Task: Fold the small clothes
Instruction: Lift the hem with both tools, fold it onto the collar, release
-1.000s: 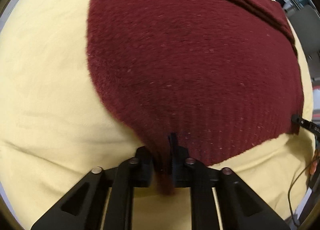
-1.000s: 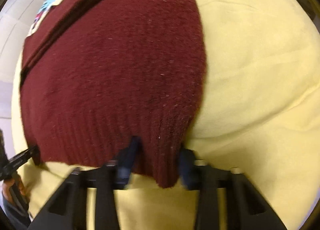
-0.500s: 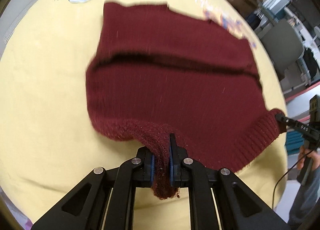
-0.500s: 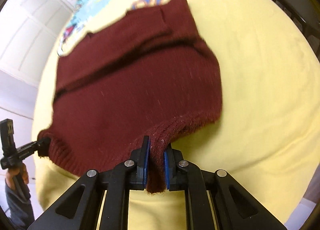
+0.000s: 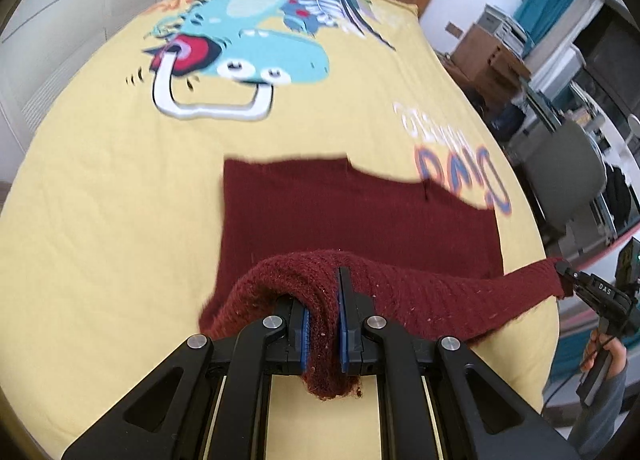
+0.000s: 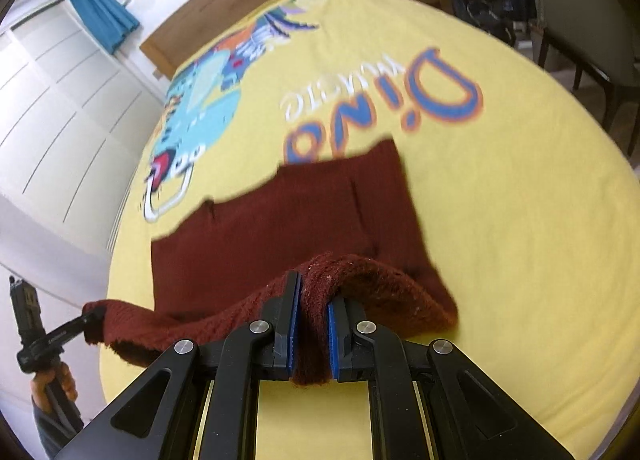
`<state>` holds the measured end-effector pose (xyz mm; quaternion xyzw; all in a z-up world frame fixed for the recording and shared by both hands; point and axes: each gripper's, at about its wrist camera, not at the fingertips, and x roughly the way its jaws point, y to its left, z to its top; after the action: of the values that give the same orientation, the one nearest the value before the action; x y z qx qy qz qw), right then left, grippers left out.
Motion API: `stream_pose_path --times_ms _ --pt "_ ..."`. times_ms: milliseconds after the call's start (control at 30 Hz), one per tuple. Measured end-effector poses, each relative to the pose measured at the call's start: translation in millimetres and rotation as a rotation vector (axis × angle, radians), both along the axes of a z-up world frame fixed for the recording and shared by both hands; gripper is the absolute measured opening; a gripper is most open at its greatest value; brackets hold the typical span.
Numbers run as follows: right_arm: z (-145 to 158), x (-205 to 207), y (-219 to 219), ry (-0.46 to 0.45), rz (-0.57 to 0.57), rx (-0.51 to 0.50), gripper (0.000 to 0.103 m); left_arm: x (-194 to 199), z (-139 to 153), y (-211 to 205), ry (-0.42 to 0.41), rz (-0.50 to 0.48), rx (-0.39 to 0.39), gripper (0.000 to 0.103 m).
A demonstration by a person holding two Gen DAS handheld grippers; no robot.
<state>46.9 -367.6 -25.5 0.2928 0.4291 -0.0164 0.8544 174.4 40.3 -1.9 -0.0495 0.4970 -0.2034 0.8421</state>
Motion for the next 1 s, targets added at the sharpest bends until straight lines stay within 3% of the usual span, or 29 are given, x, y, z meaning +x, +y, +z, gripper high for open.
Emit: stream_pose_path --times_ms 100,233,367,500,633,733,800,833,900,1000 --pt "12.8 26.1 -9.8 -0.014 -0.023 -0.022 0.011 29.7 14.6 2.1 -0.016 0.022 0.0 0.009" --pt "13.0 63.7 -15.9 0.006 -0.042 -0.06 0.011 67.7 13.3 -3.4 -0.01 0.044 0.022 0.009" --pt "-10.8 100.4 -14.1 0.076 -0.043 -0.101 0.011 88.8 -27.3 -21.0 -0.015 0.058 0.134 0.009" --pt "-46.2 120.5 -12.5 0.149 -0.043 -0.062 0.012 95.6 -69.0 -33.8 -0.001 0.057 0.248 0.01" --pt "-67.7 130.2 -10.3 0.196 -0.034 -0.057 0.015 96.4 -84.1 -36.9 -0.021 0.069 0.334 0.015" --pt "-76.7 134.1 -10.6 0.231 -0.029 -0.038 0.019 100.4 -89.1 -35.6 0.006 0.079 0.346 0.023" --pt "-77.3 134.8 -8.4 0.242 -0.027 -0.066 0.047 101.6 -89.7 -35.4 0.007 0.079 0.343 0.037" --pt "-76.9 135.1 -7.1 0.239 -0.022 -0.076 0.055 100.4 -87.5 -35.8 -0.002 0.08 0.348 0.044" --pt "-75.9 135.7 -4.3 0.231 0.0 -0.081 0.087 98.5 -81.4 -36.1 -0.033 0.078 0.349 0.075" --pt "-69.3 134.7 0.0 0.208 0.012 -0.129 0.096 95.6 -70.6 -36.0 -0.064 0.073 0.33 0.083"
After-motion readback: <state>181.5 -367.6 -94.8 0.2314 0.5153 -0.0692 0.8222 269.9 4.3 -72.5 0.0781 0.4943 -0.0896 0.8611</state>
